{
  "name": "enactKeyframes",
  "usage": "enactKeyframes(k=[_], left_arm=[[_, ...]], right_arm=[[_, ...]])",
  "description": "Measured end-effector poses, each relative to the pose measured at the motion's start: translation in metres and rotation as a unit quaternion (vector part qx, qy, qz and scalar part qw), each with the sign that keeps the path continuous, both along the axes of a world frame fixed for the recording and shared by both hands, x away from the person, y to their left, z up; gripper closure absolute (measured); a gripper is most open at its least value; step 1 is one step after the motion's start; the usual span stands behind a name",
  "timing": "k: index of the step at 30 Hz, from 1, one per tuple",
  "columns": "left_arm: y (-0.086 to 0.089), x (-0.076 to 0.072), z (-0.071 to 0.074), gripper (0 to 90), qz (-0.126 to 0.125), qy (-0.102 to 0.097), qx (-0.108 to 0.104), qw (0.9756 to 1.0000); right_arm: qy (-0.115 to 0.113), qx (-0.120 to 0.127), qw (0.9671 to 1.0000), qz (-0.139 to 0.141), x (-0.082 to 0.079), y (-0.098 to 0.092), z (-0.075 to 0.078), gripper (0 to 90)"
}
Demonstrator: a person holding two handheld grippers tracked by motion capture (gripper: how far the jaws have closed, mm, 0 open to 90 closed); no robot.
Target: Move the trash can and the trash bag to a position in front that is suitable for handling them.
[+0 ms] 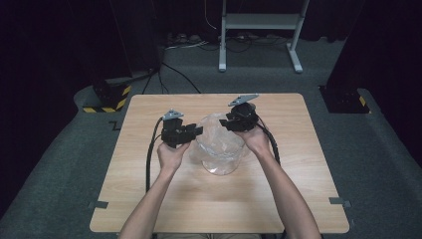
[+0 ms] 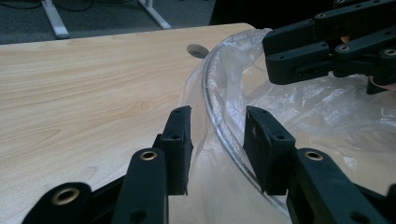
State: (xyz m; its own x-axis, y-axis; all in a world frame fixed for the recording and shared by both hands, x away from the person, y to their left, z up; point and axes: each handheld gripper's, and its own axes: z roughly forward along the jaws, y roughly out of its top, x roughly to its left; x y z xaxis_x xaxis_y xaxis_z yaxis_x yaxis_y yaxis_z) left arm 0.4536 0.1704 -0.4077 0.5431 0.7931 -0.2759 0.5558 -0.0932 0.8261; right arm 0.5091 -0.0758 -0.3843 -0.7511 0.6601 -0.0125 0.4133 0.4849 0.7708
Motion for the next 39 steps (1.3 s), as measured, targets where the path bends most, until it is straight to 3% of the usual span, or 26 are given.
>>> enactKeyframes(k=[3,11,18,22,28,33,37,39], left_arm=[[0.000,0.000,-0.001,61.3,0.002,0.000,-0.005,1.0000],[-0.002,0.000,-0.003,59.7,0.003,-0.002,-0.004,1.0000],[-0.001,0.001,-0.004,56.6,0.010,-0.006,-0.010,0.9999],[-0.001,0.002,-0.005,56.1,0.013,-0.006,-0.014,0.9998],[-0.003,0.002,-0.005,56.1,0.015,-0.010,-0.008,0.9998],[-0.005,0.002,-0.006,56.5,0.018,-0.009,-0.006,0.9998],[-0.004,0.003,-0.008,56.5,0.019,-0.007,-0.001,0.9998],[-0.005,0.003,-0.007,56.3,0.020,-0.006,-0.004,0.9998]], right_arm=[[-0.005,0.006,1.0000,0.006,-0.004,-0.001,0.001,58.9],[-0.011,-0.013,0.9995,0.028,-0.013,0.000,-0.001,57.4],[-0.013,-0.015,0.9968,0.077,-0.032,0.007,-0.003,56.9],[-0.008,-0.013,0.9929,0.118,-0.046,0.013,-0.002,56.9],[-0.004,0.001,0.9879,0.155,-0.060,0.017,-0.002,56.8],[0.002,-0.005,0.9825,0.186,-0.068,0.020,-0.003,57.7],[0.016,0.014,0.9793,0.201,-0.069,0.017,-0.005,56.6],[0.012,0.015,0.9805,0.196,-0.070,0.015,-0.006,56.3]])
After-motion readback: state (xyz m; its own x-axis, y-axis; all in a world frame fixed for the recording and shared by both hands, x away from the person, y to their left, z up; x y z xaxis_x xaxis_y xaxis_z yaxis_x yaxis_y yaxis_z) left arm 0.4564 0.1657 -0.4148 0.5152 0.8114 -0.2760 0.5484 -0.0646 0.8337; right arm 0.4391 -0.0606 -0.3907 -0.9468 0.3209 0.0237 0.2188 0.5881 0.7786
